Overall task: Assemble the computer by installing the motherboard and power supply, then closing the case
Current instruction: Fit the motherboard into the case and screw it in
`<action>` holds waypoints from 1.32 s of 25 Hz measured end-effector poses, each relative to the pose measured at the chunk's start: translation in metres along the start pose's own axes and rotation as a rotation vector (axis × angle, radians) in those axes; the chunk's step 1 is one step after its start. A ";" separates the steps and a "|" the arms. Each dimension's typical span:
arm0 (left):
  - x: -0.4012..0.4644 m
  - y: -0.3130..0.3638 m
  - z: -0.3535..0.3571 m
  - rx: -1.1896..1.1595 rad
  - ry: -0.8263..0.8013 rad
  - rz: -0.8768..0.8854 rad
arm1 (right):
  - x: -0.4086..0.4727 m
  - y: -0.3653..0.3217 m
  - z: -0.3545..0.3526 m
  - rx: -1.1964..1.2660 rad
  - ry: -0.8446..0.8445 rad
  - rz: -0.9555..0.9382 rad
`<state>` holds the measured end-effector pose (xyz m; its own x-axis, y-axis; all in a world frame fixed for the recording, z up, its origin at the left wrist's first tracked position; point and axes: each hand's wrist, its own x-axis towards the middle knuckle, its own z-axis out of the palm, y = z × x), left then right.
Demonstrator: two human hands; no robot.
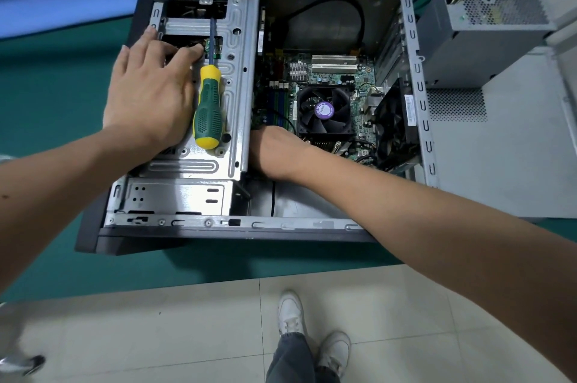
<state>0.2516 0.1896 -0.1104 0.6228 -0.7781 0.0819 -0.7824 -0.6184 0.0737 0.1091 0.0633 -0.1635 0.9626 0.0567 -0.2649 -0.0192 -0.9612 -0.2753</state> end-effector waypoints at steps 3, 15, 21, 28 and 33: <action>0.000 0.000 0.001 -0.012 0.004 -0.002 | -0.001 -0.001 -0.001 0.028 0.022 0.016; -0.001 0.002 -0.001 -0.020 0.011 -0.006 | -0.001 0.001 -0.006 0.065 -0.025 0.096; -0.001 0.003 -0.001 -0.014 0.006 -0.001 | -0.005 -0.001 -0.008 0.033 0.008 0.126; 0.001 0.003 -0.001 -0.008 0.012 0.001 | -0.007 0.005 -0.015 -0.021 -0.021 0.112; 0.001 0.001 0.001 0.004 -0.003 -0.004 | -0.004 -0.004 -0.007 0.011 -0.015 0.138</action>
<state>0.2516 0.1878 -0.1108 0.6258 -0.7760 0.0790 -0.7800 -0.6219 0.0700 0.1076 0.0649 -0.1546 0.9465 -0.0713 -0.3148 -0.1536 -0.9572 -0.2452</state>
